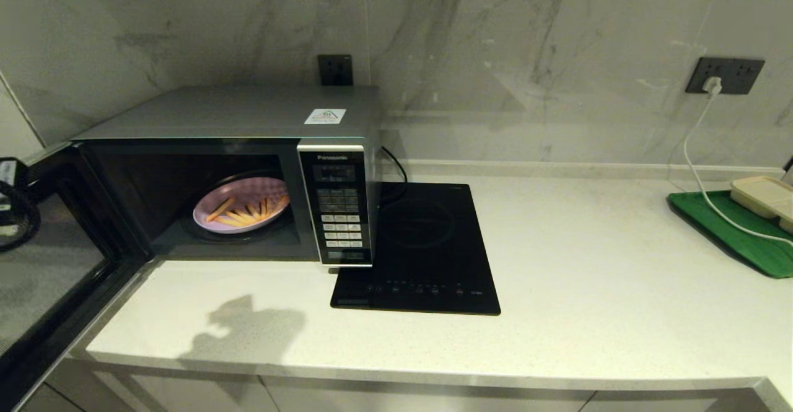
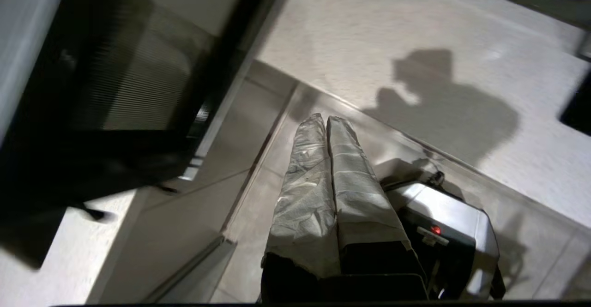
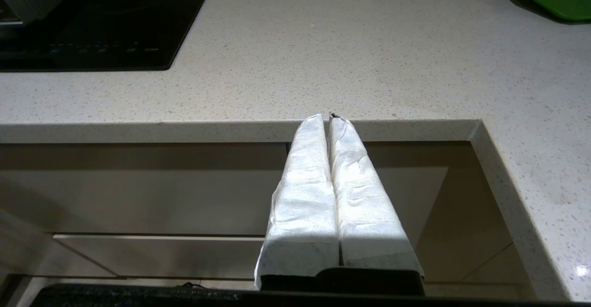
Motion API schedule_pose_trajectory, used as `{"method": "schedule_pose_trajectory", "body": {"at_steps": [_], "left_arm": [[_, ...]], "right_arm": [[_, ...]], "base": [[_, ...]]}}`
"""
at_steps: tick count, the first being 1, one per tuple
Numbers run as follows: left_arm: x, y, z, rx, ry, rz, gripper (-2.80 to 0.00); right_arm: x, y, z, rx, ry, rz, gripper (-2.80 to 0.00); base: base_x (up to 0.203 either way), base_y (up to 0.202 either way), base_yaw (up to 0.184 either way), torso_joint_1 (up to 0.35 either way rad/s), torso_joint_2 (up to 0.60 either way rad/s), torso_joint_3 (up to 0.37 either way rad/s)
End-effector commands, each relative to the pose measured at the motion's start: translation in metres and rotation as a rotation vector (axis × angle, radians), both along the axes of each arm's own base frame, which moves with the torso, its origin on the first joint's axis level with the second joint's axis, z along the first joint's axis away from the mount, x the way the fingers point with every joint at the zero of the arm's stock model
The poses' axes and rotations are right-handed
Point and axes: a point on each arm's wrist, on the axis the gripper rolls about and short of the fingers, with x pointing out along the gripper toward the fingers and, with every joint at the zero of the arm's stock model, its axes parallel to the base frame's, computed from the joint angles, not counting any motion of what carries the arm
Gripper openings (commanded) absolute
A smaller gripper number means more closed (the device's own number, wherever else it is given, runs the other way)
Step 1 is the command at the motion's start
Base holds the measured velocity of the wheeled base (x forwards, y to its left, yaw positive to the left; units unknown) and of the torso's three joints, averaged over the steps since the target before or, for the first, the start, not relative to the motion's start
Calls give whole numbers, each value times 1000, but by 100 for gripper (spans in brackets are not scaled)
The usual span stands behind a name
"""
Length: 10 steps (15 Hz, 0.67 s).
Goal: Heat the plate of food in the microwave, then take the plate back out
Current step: Open the microwave oven, then take the plate out of the microwave
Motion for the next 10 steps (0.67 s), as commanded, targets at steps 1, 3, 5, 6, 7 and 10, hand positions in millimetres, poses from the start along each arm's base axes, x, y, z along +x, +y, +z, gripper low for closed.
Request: {"method": "schedule_pose_trajectory", "body": {"at_steps": [1, 3, 5, 6, 7, 10], "left_arm": [[-6, -24, 5, -19, -39, -112, -280], [14, -38, 1, -65, -44, -88, -280], [30, -44, -9, -121, -28, -16, -280], [35, -44, -15, -138, -14, 23, -280], [36, -40, -21, -131, 12, 47, -280], [43, -9, -46, -87, 138, 166, -280]], "right_arm": [[0, 0, 0, 0, 1, 0, -280], [0, 0, 0, 0, 1, 0, -280], [0, 0, 0, 0, 1, 0, -280], [0, 0, 0, 0, 2, 0, -280], [0, 0, 0, 0, 2, 0, -280], [0, 0, 0, 0, 2, 0, -280]], "base": [[0, 0, 0, 0, 0, 0], [0, 0, 0, 0, 0, 0], [0, 0, 0, 0, 0, 0], [0, 0, 0, 0, 0, 0], [0, 0, 0, 0, 0, 0], [0, 0, 0, 0, 0, 0]]}}
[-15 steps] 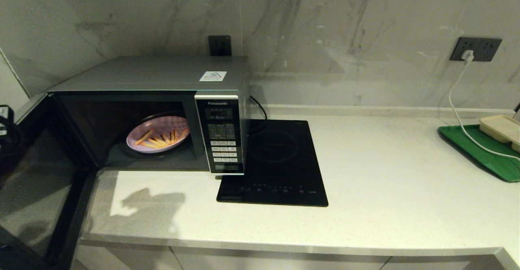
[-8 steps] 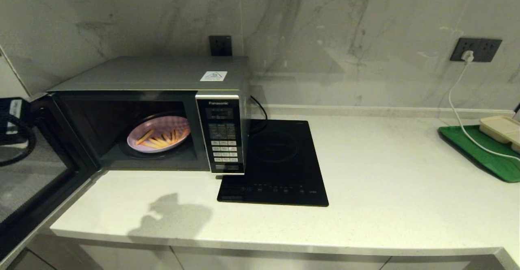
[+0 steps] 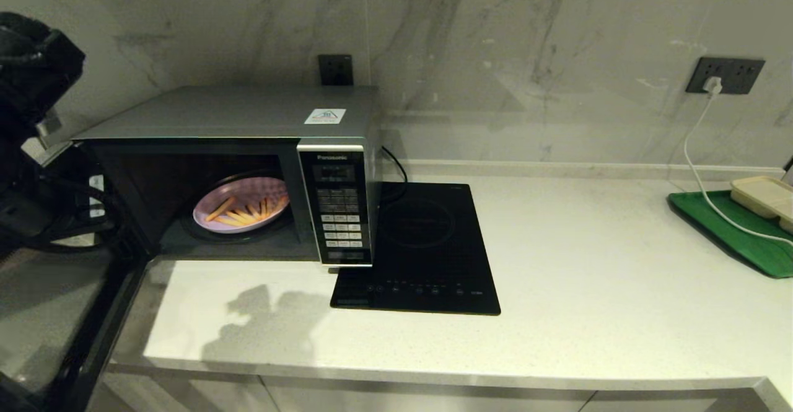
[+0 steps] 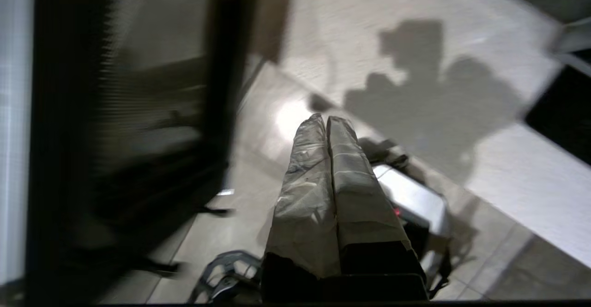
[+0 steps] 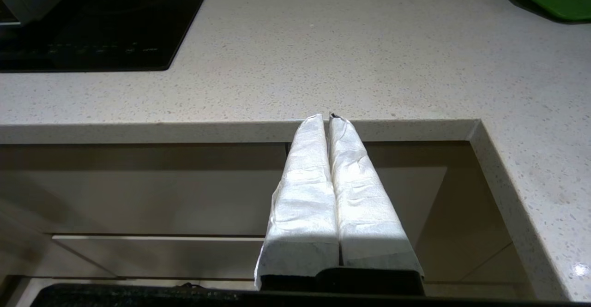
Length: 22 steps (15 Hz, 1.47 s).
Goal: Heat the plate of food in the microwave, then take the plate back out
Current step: Take the plate out of the microwave
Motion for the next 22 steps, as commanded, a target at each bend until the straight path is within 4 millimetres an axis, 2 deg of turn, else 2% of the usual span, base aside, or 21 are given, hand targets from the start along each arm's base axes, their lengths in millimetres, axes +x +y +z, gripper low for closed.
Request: {"method": "schedule_pose_trajectory", "body": {"at_steps": [1, 9, 16, 20, 22], "left_arm": [[7, 21, -18, 19, 93, 88, -280], [3, 52, -14, 19, 73, 222, -280], [6, 58, -15, 18, 72, 251, -280], [7, 75, -16, 28, 51, 326, -280], [7, 91, -17, 30, 54, 389, -280]], "right_arm": [[0, 0, 0, 1, 0, -1, -280], [0, 0, 0, 1, 2, -1, -280], [0, 0, 0, 1, 1, -1, -280], [0, 0, 0, 1, 2, -1, -280], [0, 0, 0, 1, 1, 0, -280]], "base": [[0, 0, 0, 0, 0, 0], [0, 0, 0, 0, 0, 0], [0, 0, 0, 0, 0, 0], [0, 0, 0, 0, 0, 0], [0, 0, 0, 0, 0, 0]]}}
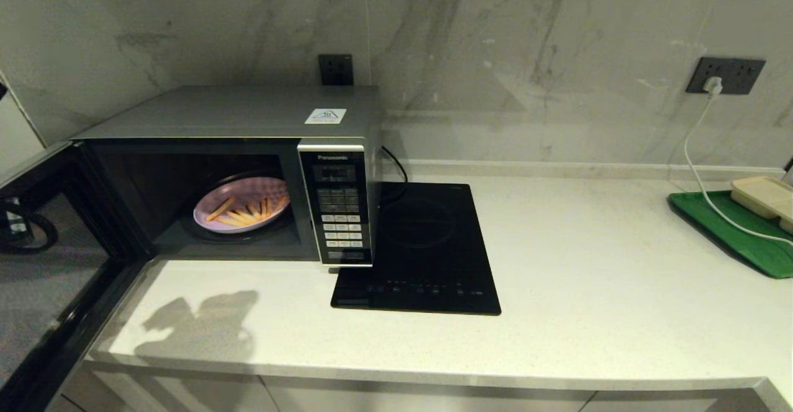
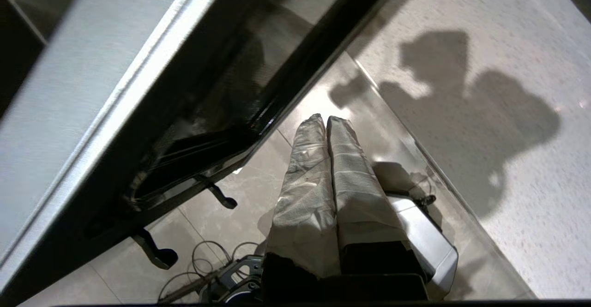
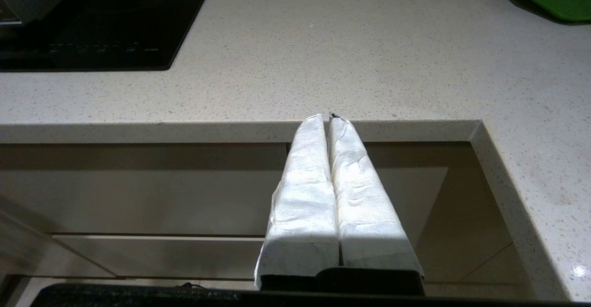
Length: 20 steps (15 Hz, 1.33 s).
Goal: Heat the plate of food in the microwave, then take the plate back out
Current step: Take the plate out of the microwave
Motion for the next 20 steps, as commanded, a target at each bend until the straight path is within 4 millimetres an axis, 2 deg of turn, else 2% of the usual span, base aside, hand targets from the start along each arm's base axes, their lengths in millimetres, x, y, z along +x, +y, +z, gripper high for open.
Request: {"method": "schedule_pose_trajectory", "body": {"at_steps": [1, 5, 8, 10, 12, 15, 16, 18, 20], "left_arm": [[0, 19, -3, 5, 9, 72, -280], [3, 34, -4, 18, -5, 110, -280], [6, 35, -6, 15, 1, 106, -280], [9, 27, -5, 13, -11, 73, -280], [14, 3, -4, -14, -29, -38, -280], [30, -55, -10, -173, -62, -246, -280], [43, -72, -18, -238, -61, -243, -280], [82, -94, -34, -389, -93, -116, -280], [110, -103, -29, -605, -187, -6, -280]], "right_arm": [[0, 0, 0, 0, 2, -1, -280], [0, 0, 0, 0, 2, 1, -280], [0, 0, 0, 0, 2, -1, -280], [0, 0, 0, 0, 2, -1, -280], [0, 0, 0, 0, 2, -1, -280], [0, 0, 0, 0, 2, -1, -280], [0, 0, 0, 0, 2, -1, -280], [0, 0, 0, 0, 2, 1, -280], [0, 0, 0, 0, 1, -1, -280]], "base": [[0, 0, 0, 0, 0, 0], [0, 0, 0, 0, 0, 0], [0, 0, 0, 0, 0, 0], [0, 0, 0, 0, 0, 0], [0, 0, 0, 0, 0, 0], [0, 0, 0, 0, 0, 0], [0, 0, 0, 0, 0, 0], [0, 0, 0, 0, 0, 0], [0, 0, 0, 0, 0, 0]]}}
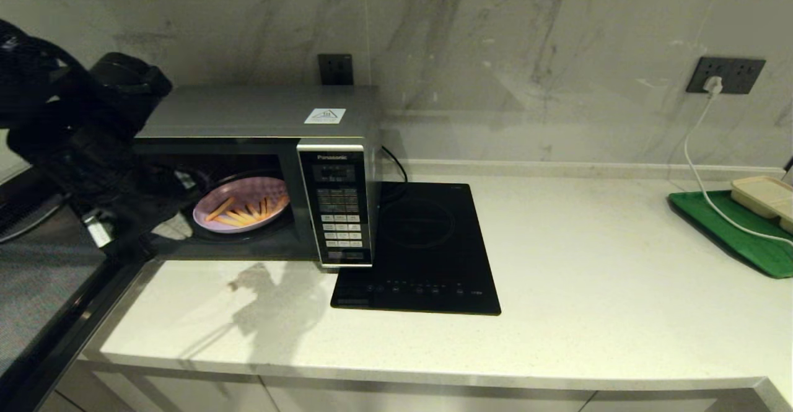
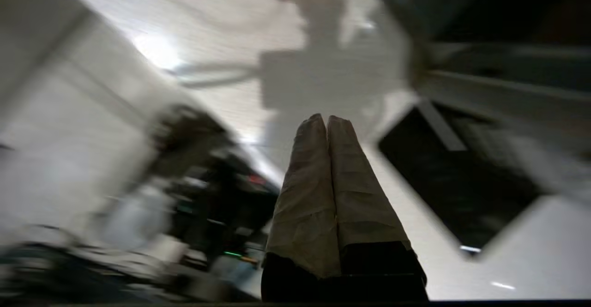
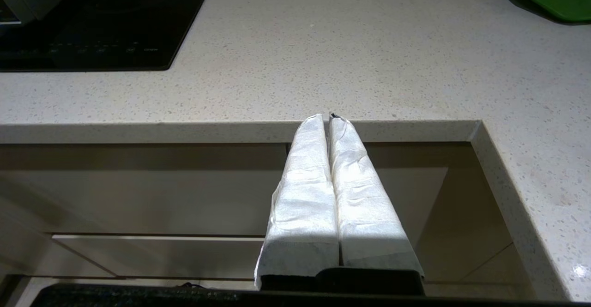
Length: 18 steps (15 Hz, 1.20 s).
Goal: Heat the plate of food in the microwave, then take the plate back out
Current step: Take the plate out of the microwave
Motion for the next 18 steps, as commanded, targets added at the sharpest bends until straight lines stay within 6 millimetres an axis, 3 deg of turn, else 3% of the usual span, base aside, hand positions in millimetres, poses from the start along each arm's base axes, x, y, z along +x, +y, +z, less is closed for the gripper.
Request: {"method": "schedule_pose_trajectory", "body": {"at_steps": [1, 3, 6, 8, 9, 12, 18], "left_arm": [[49, -10, -24, -233, 39, 146, -280], [72, 11, -40, -277, 27, 250, -280], [90, 44, -60, -289, 25, 357, -280], [94, 61, -63, -299, 4, 413, -280], [94, 69, -63, -307, 1, 431, 0], [97, 82, -61, -358, -39, 431, 0], [104, 80, -66, -432, -46, 382, 0]], "right_arm": [[0, 0, 0, 0, 2, 0, -280], [0, 0, 0, 0, 2, 0, -280], [0, 0, 0, 0, 0, 1, -280], [0, 0, 0, 0, 0, 0, -280], [0, 0, 0, 0, 0, 0, -280], [0, 0, 0, 0, 0, 0, -280], [0, 0, 0, 0, 0, 0, -280]], "base": [[0, 0, 0, 0, 0, 0], [0, 0, 0, 0, 0, 0], [0, 0, 0, 0, 0, 0], [0, 0, 0, 0, 0, 0], [0, 0, 0, 0, 0, 0], [0, 0, 0, 0, 0, 0], [0, 0, 0, 0, 0, 0]]}}
